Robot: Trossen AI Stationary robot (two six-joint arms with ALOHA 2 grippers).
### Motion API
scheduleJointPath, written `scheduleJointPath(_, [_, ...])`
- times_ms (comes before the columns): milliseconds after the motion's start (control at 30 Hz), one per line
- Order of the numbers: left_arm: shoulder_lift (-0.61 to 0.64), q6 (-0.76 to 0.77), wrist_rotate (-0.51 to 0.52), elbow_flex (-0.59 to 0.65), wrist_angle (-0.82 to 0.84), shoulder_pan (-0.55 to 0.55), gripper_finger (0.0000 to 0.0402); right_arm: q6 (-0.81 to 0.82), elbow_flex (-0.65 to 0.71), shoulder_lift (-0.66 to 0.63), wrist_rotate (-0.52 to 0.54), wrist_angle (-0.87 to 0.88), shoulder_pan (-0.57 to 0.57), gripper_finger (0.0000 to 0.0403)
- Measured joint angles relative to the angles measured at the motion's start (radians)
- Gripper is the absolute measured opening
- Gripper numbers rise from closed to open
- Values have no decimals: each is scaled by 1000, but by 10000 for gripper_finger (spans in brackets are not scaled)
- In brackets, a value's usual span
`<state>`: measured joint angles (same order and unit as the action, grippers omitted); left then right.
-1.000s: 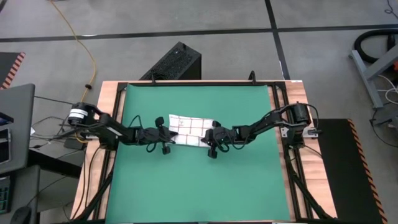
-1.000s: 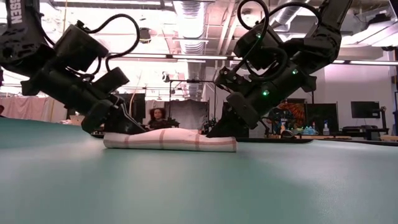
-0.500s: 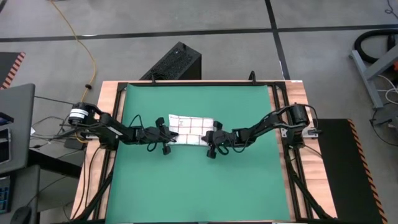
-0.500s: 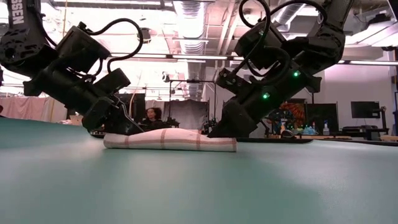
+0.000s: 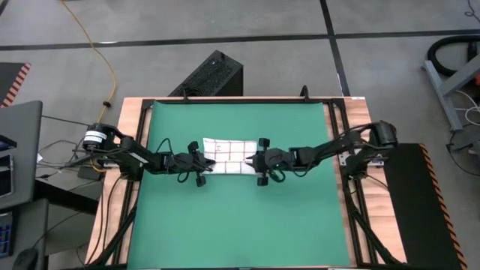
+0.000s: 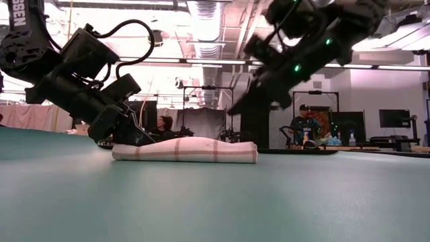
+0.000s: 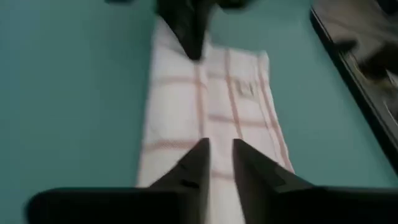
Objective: Roll towel
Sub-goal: Roll the white towel
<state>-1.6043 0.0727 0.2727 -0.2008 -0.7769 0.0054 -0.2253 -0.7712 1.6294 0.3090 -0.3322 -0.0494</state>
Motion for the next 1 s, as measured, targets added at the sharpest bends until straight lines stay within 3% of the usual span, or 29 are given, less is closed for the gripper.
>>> scheduleJointPath(200, [0, 0, 0, 0, 0, 0, 0, -85, -2, -36, -186, 9, -50, 219])
scheduleJointPath(333, [0, 0, 1, 0, 0, -1, 0, -177, -2, 17, -160, 4, -67, 286])
scheduleJointPath(700, [0, 2, 2, 0, 1, -1, 0, -206, -5, 218, -150, -81, 36, 286])
scheduleJointPath(867, [0, 3, 2, 0, 1, -1, 0, -140, -7, 278, -245, -84, 108, 286])
scheduleJointPath(1000, [0, 3, 3, 0, 7, -1, 0, -102, 2, 326, -253, -78, 133, 286])
